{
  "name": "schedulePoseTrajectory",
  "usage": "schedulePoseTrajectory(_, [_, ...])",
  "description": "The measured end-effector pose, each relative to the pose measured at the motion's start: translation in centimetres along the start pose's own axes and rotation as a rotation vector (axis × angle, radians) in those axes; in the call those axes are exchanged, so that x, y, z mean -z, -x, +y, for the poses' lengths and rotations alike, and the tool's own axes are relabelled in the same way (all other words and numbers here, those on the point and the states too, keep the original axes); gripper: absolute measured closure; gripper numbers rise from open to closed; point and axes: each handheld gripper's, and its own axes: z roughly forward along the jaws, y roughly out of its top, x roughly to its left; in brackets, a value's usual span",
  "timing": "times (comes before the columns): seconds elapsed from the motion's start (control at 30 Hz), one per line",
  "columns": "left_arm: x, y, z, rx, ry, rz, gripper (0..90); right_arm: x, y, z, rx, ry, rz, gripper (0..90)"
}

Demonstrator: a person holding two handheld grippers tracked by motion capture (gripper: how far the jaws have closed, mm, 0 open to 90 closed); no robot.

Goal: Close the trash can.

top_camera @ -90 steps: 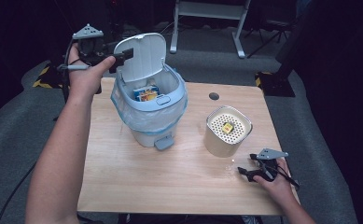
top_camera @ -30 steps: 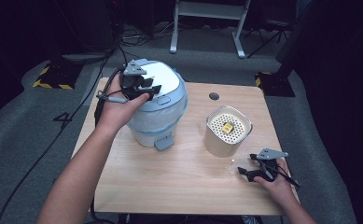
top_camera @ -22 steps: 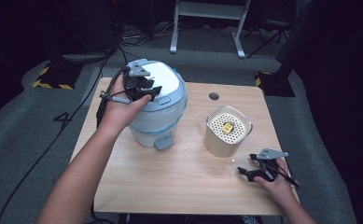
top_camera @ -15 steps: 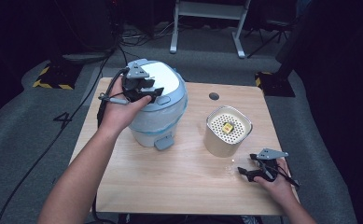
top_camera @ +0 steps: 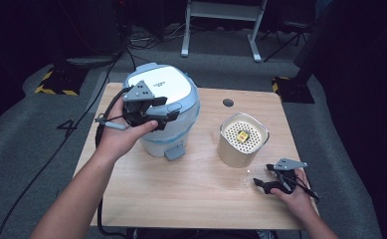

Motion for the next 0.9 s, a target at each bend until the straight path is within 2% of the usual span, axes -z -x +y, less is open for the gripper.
schedulePoseTrajectory(0.33, [0.6, 1.7, -3.1, -0.02, -0.014, -0.064, 39.9, 0.0, 0.0, 0.0, 0.0, 0.0, 0.0, 15.0])
schedulePoseTrajectory(0.5, [0.0, 2.3, -5.5, -0.009, -0.041, -0.099, 39.8, 0.0, 0.0, 0.0, 0.0, 0.0, 0.0, 14.9])
schedulePoseTrajectory(0.6, [-0.6, 2.6, -7.2, 0.014, -0.049, -0.112, 39.7, 0.0, 0.0, 0.0, 0.0, 0.0, 0.0, 15.0])
schedulePoseTrajectory(0.77, [-1.2, 2.5, -9.5, 0.015, -0.076, -0.084, 39.8, 0.0, 0.0, 0.0, 0.001, -0.001, -0.001, 15.0])
schedulePoseTrajectory(0.9, [-1.8, 2.5, -11.3, 0.031, -0.083, -0.087, 39.8, 0.0, 0.0, 0.0, 0.0, 0.0, 0.0, 15.0])
